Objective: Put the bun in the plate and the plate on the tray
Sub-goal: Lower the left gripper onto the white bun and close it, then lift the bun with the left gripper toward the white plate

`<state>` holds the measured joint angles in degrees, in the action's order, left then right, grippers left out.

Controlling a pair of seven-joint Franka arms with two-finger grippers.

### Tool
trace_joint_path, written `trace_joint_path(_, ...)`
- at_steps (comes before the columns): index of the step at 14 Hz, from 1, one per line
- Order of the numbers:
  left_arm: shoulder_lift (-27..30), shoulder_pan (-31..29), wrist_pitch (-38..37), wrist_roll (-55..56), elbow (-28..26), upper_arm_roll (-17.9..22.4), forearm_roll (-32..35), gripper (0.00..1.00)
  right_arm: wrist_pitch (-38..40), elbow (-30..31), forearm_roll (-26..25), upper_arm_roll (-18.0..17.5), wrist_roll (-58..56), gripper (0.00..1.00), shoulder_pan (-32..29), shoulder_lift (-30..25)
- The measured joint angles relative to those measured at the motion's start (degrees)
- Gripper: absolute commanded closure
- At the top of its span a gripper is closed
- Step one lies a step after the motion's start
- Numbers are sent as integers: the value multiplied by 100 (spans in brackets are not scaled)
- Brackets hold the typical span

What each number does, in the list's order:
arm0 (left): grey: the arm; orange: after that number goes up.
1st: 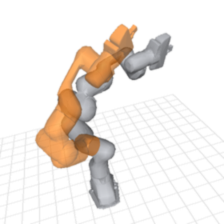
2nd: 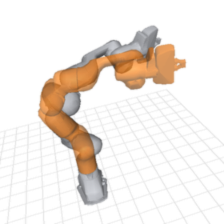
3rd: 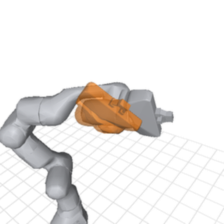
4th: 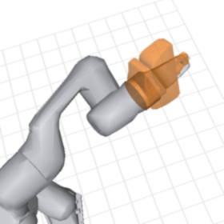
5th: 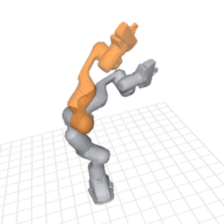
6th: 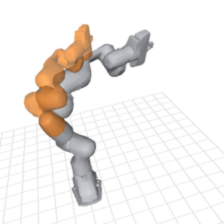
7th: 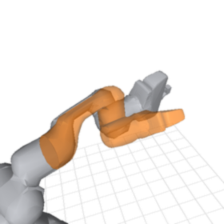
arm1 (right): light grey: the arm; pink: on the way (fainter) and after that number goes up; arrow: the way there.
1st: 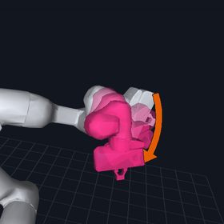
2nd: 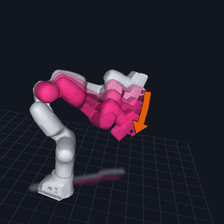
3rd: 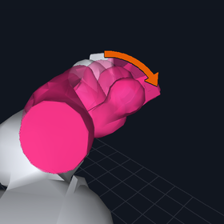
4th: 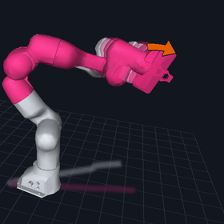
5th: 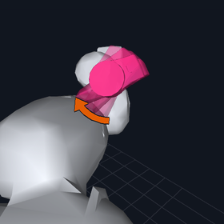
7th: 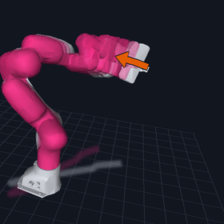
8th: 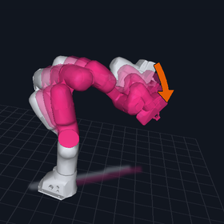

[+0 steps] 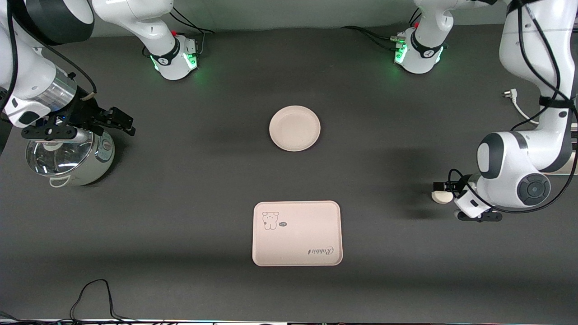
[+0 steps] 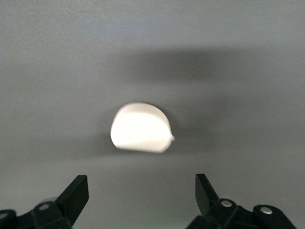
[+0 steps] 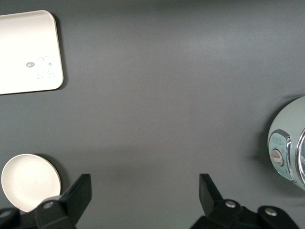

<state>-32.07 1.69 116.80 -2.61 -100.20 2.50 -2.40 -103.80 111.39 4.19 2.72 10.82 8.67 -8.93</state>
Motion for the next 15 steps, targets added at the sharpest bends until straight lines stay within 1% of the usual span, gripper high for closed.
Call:
trace_joint_path(3,-353,-39,356,-24,7,-7,-9,0,0,-1,7,25,0,0,0,-3)
trace_joint_path(8,-409,-36,482,-24,23,-41,-48,1,-1,1,9,25,0,0,1,-3)
trace_joint_path(10,-424,-35,653,-24,22,-43,-51,2,-1,3,9,25,0,0,1,-1)
trace_joint_path(11,-448,-35,756,-24,21,-43,-53,8,-1,5,9,25,0,0,1,-1)
trace_joint_path(12,-485,-35,866,-24,21,-43,-55,25,-1,6,9,25,0,0,1,-1)
trace_joint_path(13,-531,-36,963,-24,21,-42,-56,38,-1,7,9,25,0,0,1,0)
trace_joint_path(15,-610,-36,1021,-24,21,-42,-59,48,-1,9,9,25,0,0,1,1)
